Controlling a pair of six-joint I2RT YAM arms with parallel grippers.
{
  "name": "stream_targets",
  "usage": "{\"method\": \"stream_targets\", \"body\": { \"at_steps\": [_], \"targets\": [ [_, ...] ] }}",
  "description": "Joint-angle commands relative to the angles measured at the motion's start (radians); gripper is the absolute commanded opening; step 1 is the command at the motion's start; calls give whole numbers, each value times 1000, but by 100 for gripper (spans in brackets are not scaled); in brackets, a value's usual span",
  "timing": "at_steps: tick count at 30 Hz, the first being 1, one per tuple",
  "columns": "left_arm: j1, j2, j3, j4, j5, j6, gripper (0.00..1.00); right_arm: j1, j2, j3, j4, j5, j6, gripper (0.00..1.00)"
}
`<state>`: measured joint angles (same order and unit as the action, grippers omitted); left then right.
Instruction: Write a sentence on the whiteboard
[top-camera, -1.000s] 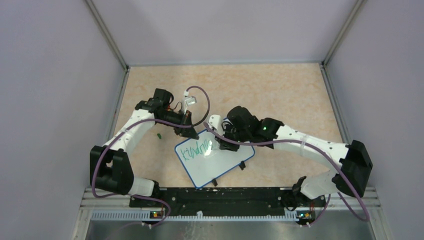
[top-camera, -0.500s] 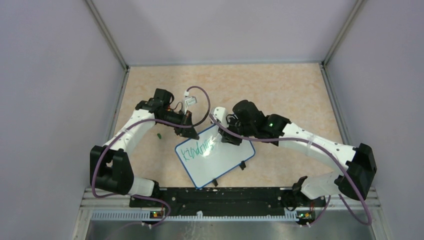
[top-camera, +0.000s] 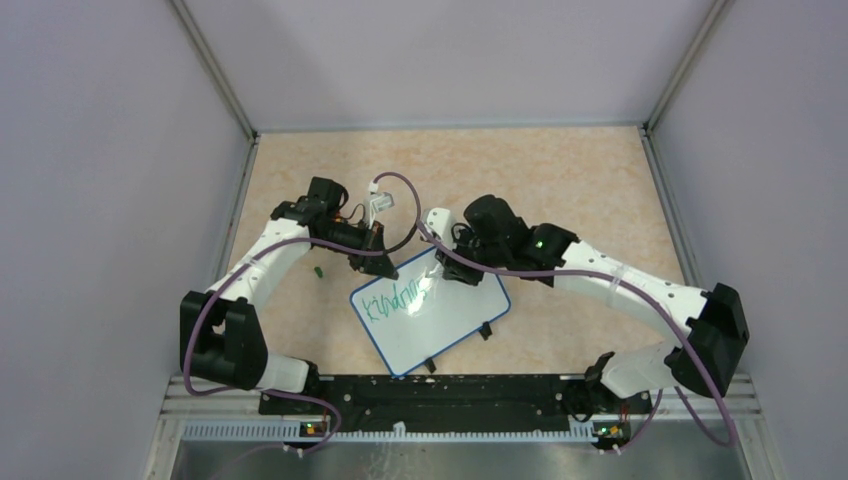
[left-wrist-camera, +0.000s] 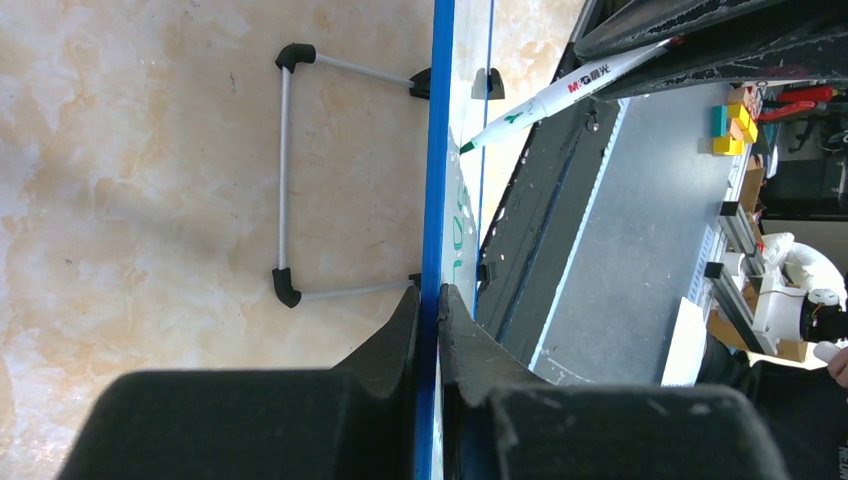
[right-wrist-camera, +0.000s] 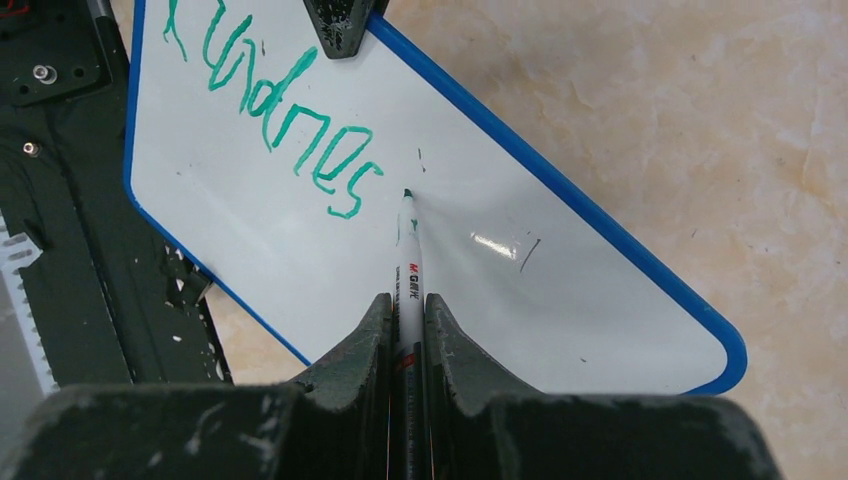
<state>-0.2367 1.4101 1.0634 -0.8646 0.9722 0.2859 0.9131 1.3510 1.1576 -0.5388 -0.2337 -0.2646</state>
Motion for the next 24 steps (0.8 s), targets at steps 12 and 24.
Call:
{"method": "stream_targets", "body": {
  "at_steps": [12, 24],
  "targets": [
    [-24, 21, -22, -7, -84, 4, 0, 11, 4, 7, -5, -29, -33, 0],
    [-24, 26, -22, -7, -86, 2, 0, -2, -32, -28, -37, 7, -66, 0]
  ]
}}
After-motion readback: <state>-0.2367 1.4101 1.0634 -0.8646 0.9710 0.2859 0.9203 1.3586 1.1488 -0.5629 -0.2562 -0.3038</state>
